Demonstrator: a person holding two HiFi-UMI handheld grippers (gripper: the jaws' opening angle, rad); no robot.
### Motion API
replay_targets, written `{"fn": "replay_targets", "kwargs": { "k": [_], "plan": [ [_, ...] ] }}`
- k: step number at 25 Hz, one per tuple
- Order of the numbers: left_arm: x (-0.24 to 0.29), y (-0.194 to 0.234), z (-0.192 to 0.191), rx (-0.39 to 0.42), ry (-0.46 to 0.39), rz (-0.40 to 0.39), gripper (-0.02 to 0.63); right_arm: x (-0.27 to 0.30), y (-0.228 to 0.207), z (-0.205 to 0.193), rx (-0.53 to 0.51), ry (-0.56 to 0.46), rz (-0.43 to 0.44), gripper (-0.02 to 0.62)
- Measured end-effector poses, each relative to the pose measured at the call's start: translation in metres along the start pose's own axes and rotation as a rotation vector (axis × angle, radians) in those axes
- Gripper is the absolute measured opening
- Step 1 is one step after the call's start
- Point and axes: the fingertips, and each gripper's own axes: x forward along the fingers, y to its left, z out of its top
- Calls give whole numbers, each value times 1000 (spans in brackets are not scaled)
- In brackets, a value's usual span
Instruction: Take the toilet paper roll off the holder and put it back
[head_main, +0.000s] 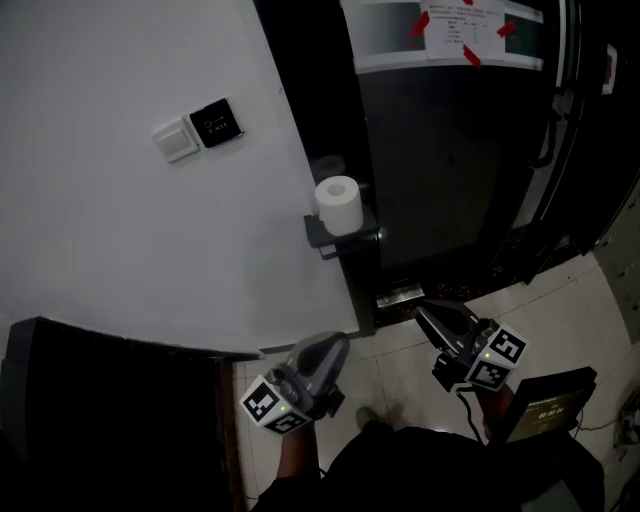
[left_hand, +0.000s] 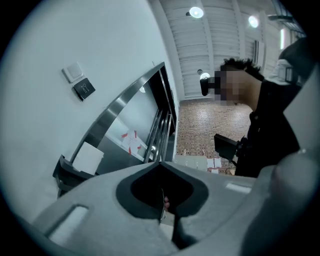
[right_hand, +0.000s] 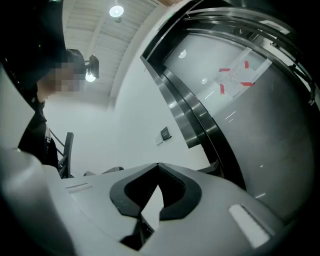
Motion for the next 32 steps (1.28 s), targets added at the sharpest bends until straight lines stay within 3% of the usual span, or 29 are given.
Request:
{"fn": "replay_targets", "kwargs": {
  "k": [5, 13, 22, 26, 28, 32],
  "plan": [
    [1, 59, 26, -14, -4, -24, 0, 56, -18, -5, 5, -5, -40, 2],
    [15, 109, 34, -12, 18, -19, 0, 102, -59, -11, 29, 11, -74, 3],
    [47, 147, 36, 8, 16, 29, 0, 152, -112, -2, -34, 109, -97, 197],
    [54, 157, 34, 11, 24, 44, 0, 174, -132, -6, -76, 168, -121, 390],
    [54, 160, 34, 13, 25, 49, 0, 186, -138, -10, -142, 197, -141, 450],
    [51, 166, 37, 19, 21, 63, 0, 208, -142, -9, -268, 219, -183, 476]
  ]
}}
